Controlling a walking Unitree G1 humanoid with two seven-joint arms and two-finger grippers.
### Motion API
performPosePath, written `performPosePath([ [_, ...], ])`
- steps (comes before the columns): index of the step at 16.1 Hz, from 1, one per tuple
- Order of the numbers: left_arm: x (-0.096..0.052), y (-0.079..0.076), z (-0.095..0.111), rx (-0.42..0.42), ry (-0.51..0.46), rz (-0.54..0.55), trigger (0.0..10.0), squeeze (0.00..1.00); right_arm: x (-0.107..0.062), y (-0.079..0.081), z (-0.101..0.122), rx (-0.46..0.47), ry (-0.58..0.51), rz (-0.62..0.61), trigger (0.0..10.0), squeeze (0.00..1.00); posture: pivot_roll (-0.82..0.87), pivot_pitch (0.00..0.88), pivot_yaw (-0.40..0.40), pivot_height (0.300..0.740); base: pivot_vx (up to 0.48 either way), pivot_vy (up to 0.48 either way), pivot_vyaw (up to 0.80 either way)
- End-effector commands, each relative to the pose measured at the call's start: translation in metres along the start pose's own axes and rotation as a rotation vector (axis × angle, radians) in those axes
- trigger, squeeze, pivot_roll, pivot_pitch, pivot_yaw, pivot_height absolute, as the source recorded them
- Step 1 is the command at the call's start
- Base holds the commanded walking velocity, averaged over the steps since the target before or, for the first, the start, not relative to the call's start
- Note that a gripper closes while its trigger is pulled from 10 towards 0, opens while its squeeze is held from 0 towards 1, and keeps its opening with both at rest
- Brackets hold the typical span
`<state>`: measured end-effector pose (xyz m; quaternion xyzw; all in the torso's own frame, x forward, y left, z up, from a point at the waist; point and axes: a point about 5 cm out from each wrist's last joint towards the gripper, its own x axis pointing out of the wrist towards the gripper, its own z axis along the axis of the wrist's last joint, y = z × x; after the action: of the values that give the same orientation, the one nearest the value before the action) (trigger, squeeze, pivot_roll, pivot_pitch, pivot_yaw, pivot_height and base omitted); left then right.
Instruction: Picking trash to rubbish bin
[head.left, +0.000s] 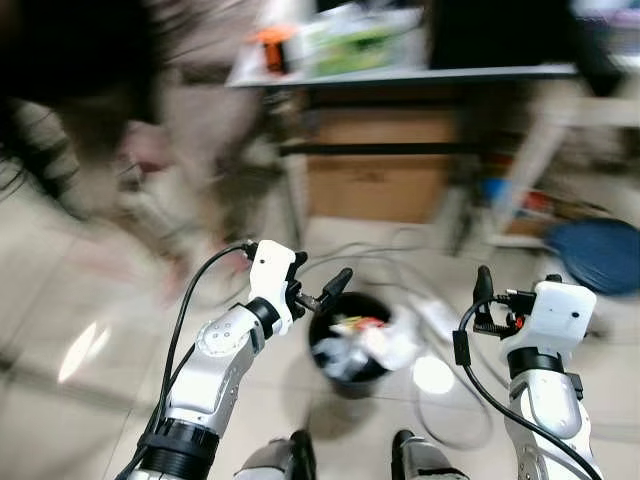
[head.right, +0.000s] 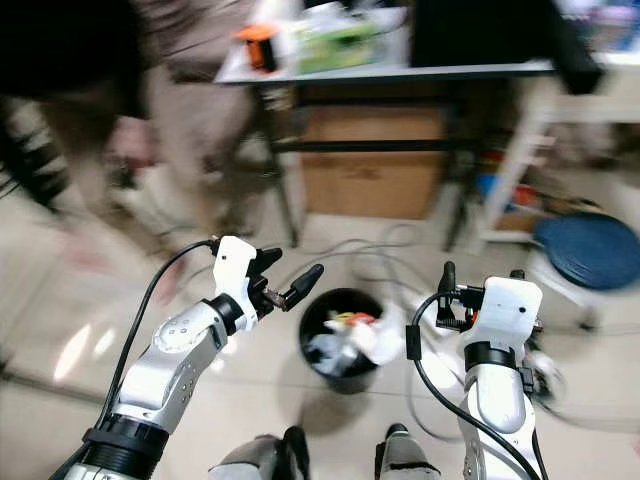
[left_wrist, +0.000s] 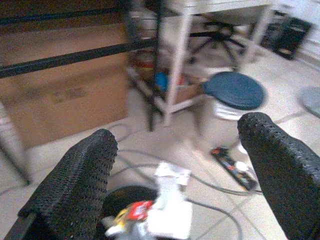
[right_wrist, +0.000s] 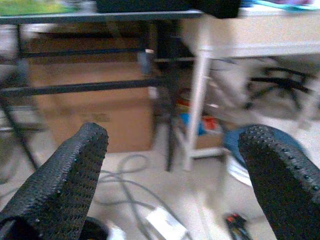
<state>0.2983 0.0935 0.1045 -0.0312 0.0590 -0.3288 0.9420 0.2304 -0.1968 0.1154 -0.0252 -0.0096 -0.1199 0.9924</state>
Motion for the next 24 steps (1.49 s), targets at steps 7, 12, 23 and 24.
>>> performPosePath([
  [7,0.003,0.000,0.001,0.003,-0.001,-0.032,10.0,0.00,0.001,0.006,0.002,-0.013,0.011,0.014,10.0,0.79,-0.19,0.129,0.130,0.740,0.000,0.000,-0.18],
  [12,0.001,-0.001,-0.001,0.016,0.002,-0.022,10.0,0.00,0.005,0.011,0.000,-0.010,0.014,0.040,10.0,0.78,-0.16,0.120,0.116,0.740,0.000,0.000,0.00],
  [23,0.005,-0.009,-0.006,0.025,0.013,-0.026,10.0,0.00,0.010,0.014,-0.001,-0.017,0.017,0.069,10.0,0.79,-0.17,0.108,0.095,0.740,0.000,0.000,0.00],
  [24,0.005,-0.009,-0.006,0.028,0.014,-0.027,10.0,0.00,0.011,0.014,-0.002,-0.016,0.016,0.068,10.0,0.78,-0.17,0.106,0.096,0.740,0.000,0.000,0.00],
])
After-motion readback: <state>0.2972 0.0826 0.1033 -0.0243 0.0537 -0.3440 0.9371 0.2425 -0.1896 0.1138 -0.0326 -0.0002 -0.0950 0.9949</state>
